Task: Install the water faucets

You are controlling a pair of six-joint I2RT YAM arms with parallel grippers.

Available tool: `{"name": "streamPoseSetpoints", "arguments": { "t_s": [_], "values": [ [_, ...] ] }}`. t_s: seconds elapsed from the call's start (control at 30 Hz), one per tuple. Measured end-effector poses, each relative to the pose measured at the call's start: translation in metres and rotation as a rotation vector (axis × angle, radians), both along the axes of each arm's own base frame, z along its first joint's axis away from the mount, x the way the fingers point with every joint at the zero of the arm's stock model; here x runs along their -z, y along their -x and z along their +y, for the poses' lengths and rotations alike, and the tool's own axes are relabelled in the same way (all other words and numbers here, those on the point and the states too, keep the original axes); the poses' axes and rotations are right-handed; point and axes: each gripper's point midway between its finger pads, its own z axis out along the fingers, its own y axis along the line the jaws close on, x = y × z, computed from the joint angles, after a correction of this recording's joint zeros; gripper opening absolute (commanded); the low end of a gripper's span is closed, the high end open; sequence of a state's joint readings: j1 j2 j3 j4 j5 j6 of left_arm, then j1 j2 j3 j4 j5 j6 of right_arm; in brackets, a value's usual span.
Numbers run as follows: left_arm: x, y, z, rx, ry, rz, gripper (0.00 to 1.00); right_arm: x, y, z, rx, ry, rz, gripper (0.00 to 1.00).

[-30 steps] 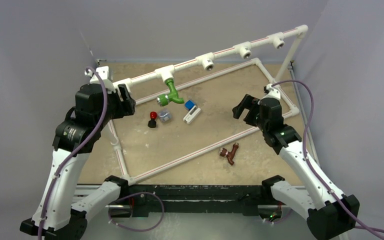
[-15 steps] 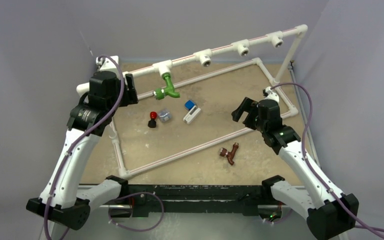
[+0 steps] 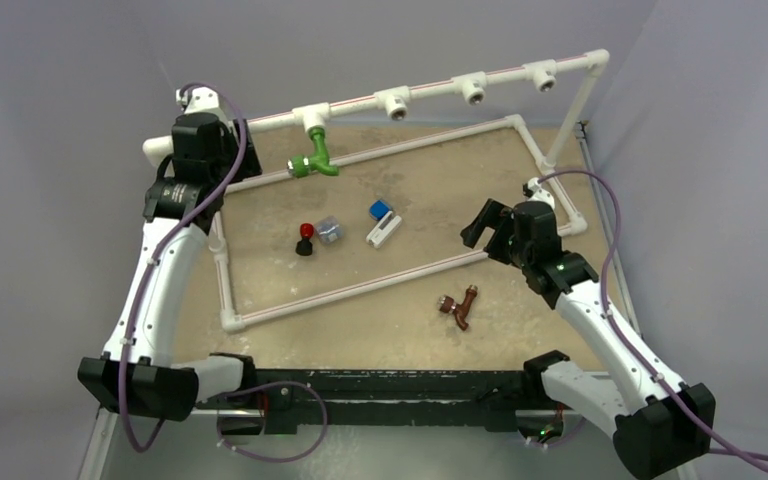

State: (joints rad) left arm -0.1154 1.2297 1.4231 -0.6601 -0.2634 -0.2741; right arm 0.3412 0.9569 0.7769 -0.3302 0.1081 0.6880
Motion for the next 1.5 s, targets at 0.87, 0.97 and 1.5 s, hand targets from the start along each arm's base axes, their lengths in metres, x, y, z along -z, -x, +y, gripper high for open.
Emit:
{"name": "streamPoseSetpoints", "arguments": {
  "t_s": [0.87, 0.97, 1.5],
  "values": [
    [-0.083, 0.02, 0.005, 0.072, 0.189, -0.195, 0.66, -0.181, -0.077, 0.013, 0.096, -0.124, -0.339, 0.95],
    [-0.099, 0.034, -0.01, 0.143, 0.228, -0.241, 0.66, -0.202, -0.086, 0.017, 0.116, -0.182, -0.379, 0.94],
    [-0.15, -0.001, -0.037, 0.324, 0.258, -0.43, 0.66, -0.213, -0.156, 0.01, 0.286, -0.456, -0.409, 0.9]
  ]
}}
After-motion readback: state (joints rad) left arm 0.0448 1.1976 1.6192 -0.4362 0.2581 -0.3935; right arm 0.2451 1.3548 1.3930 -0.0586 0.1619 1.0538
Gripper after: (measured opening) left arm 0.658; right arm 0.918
